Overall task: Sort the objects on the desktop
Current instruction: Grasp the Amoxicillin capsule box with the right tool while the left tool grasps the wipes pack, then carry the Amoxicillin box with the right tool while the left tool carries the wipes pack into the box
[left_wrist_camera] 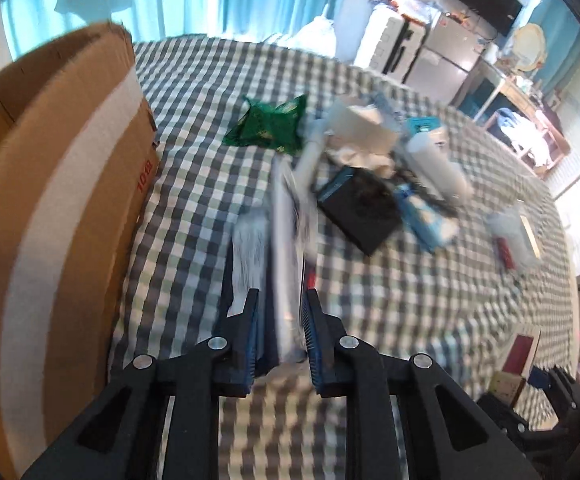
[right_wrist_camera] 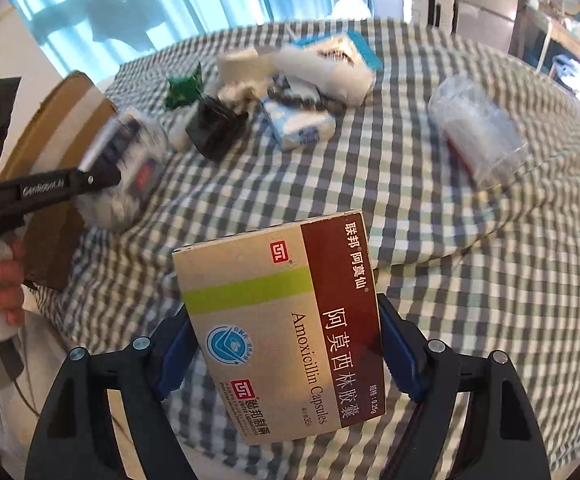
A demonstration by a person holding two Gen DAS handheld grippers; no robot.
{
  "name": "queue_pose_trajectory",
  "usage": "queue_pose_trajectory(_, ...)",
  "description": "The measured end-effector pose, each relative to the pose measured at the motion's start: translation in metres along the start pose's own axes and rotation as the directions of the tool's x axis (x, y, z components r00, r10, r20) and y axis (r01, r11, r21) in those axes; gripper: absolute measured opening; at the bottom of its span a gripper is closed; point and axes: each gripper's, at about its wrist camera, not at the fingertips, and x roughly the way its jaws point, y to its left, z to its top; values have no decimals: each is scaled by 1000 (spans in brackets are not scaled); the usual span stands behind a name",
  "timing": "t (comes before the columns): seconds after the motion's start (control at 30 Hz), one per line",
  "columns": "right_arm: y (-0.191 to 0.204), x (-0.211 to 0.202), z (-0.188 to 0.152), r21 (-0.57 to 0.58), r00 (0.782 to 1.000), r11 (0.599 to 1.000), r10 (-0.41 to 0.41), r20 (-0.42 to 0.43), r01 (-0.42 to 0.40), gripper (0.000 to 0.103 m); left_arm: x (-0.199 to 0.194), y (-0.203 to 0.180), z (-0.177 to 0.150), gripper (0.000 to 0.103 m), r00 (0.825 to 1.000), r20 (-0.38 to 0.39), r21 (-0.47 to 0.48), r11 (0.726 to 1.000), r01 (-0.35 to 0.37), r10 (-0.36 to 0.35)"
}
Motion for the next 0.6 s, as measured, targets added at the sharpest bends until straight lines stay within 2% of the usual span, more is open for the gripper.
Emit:
queue_pose_trajectory(0.17,20,-31,1,-13,999,1000,-2,48,2,81,-38,-11,-8,17,998,47,33,999,40,-41)
queue_pose_trajectory(0.3,37,-56,-2,-33,996,999,-2,90,5,81,-51,-17,-14,18,997,64,65,997,34,-38)
queue_pose_trajectory(0.33,41,-62,-4,-37,995,999,-1,99,5,81,-53,-17,-17,23,997,77,75,997,20,-26)
queue_pose_trajectory(0.4,46,-69,-7,-37,994,999,-1,114,6,81,-51,-15,-22,49,996,85,77,997,20,-26)
queue_pose_trajectory(0.43,47,-71,-9,-36,993,999,1,115,3,81,-47,-14,-24,75,997,79,70,997,16,-22)
queue_pose_trajectory(0.47,48,-72,-11,-36,994,999,5,113,-1,81,-45,-12,-27,82,997,79,64,998,14,-19)
queue_pose_trajectory(0.6,43,-70,-15,-24,995,1000,2,104,1,81,-26,-9,-34,82,999,47,49,999,-6,3)
